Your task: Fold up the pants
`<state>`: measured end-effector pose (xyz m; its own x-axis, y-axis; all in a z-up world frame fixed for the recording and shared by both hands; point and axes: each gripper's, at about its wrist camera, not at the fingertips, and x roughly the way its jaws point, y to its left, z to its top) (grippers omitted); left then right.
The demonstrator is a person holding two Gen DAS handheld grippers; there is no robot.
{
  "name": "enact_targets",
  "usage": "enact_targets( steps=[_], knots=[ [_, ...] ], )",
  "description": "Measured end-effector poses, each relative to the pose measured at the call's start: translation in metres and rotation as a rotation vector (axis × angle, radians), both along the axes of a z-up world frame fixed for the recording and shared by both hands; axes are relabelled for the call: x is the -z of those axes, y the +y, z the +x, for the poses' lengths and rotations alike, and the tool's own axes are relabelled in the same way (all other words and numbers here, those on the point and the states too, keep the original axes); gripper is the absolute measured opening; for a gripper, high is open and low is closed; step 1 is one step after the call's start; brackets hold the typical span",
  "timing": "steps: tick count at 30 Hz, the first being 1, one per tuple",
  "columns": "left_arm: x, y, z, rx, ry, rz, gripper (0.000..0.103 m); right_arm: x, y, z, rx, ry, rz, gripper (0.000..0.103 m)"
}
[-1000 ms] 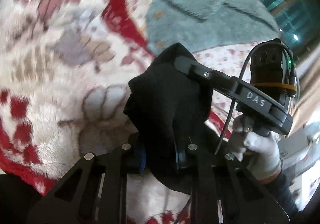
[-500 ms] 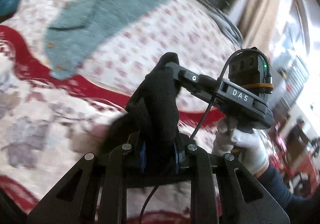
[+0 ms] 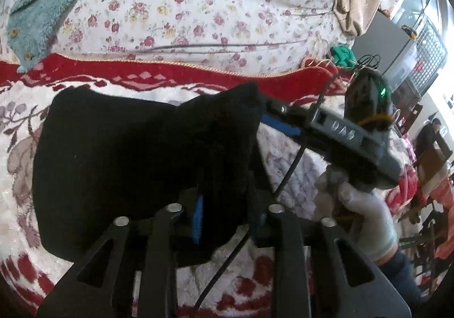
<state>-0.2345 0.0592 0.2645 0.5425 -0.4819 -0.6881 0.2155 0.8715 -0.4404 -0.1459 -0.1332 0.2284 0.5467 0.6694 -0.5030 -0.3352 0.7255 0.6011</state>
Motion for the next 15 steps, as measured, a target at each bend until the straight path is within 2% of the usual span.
enact_targets(
  steps=[1, 2, 4, 7, 11, 13, 15],
  knots=[
    [-0.005, 0.002, -0.001, 0.022, -0.001, -0.048, 0.047, -0.001, -0.007, -0.001, 0.024, 0.008, -0.005, 0.054],
    [-0.012, 0.003, -0.005, 0.039, -0.012, -0.091, 0.05, -0.002, -0.012, -0.002, 0.048, 0.022, -0.005, 0.054],
    [-0.025, 0.006, -0.013, 0.052, -0.062, -0.107, 0.051, -0.005, -0.024, -0.006, 0.084, 0.046, 0.025, 0.054],
    [-0.04, 0.012, -0.021, 0.057, -0.112, -0.078, 0.051, -0.016, -0.03, -0.021, 0.082, 0.05, 0.06, 0.054],
    [-0.039, 0.04, -0.029, -0.009, -0.135, 0.003, 0.051, -0.033, -0.015, -0.044, 0.036, 0.021, 0.003, 0.055],
    [-0.031, 0.055, -0.026, -0.054, -0.119, 0.038, 0.051, -0.033, -0.005, -0.051, 0.022, 0.022, -0.051, 0.056],
    [-0.02, 0.069, -0.019, -0.099, -0.075, 0.041, 0.051, -0.027, 0.007, -0.057, 0.01, 0.041, -0.094, 0.057]
  ],
)
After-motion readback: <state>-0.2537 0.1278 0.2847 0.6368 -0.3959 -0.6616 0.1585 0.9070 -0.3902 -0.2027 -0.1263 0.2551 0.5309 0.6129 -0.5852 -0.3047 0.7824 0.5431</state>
